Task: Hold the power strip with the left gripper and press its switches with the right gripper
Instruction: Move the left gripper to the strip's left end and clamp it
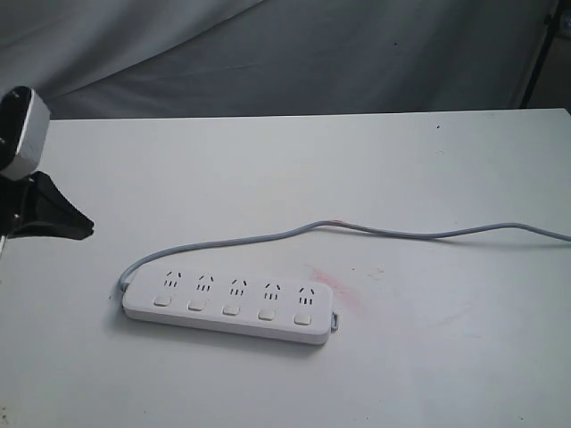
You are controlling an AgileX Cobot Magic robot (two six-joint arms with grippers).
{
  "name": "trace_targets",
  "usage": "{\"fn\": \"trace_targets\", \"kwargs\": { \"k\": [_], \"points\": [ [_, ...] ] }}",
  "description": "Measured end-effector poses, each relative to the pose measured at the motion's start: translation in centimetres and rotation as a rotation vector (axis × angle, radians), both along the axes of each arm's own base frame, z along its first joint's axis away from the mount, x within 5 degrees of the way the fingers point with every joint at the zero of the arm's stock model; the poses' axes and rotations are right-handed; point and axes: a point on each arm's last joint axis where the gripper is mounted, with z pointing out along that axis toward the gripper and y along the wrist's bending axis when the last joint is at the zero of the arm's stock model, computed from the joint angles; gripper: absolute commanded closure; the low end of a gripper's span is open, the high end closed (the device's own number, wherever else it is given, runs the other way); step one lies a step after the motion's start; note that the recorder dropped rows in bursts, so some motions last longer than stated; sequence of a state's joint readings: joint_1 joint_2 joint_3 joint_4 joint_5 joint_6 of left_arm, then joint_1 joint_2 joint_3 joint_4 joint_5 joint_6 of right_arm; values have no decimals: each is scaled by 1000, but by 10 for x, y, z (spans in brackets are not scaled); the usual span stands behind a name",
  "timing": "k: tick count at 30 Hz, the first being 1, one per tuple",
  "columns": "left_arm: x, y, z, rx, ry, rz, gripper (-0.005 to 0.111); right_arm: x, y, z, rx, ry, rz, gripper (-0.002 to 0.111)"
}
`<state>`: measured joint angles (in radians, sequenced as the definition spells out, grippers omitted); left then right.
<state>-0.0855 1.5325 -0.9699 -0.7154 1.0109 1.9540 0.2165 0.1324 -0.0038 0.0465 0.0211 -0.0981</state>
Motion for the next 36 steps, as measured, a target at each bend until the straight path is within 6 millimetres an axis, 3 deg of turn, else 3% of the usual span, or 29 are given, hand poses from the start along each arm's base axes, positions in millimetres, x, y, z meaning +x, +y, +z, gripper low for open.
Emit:
{"fn": "trace_targets", "kwargs": {
  "k": [4, 8, 11, 16, 25, 28, 32, 36],
  "points": [
    [13, -3, -34, -15, 98, -25, 98, 0, 0, 0, 0, 0, 0, 108],
    [22, -3, -59, -2, 145, -12, 82, 0, 0, 0, 0, 0, 0, 108],
    [23, -3, -60, -5, 133, -19, 59, 0, 0, 0, 0, 0, 0, 108],
    [25, -6, -58, -41, 131, 7, 38, 0, 0, 0, 0, 0, 0, 108],
    [25, -7, -57, -61, 134, 18, 35, 0, 0, 0, 0, 0, 0, 108],
    [25, -9, -61, -56, 145, 3, 25, 0, 0, 0, 0, 0, 0, 108],
    [23, -26, -66, -13, 117, -64, 15, 0, 0, 0, 0, 0, 0, 108],
    [24, -36, -68, 13, 66, -74, 13, 0, 0, 0, 0, 0, 0, 108]
  ]
}}
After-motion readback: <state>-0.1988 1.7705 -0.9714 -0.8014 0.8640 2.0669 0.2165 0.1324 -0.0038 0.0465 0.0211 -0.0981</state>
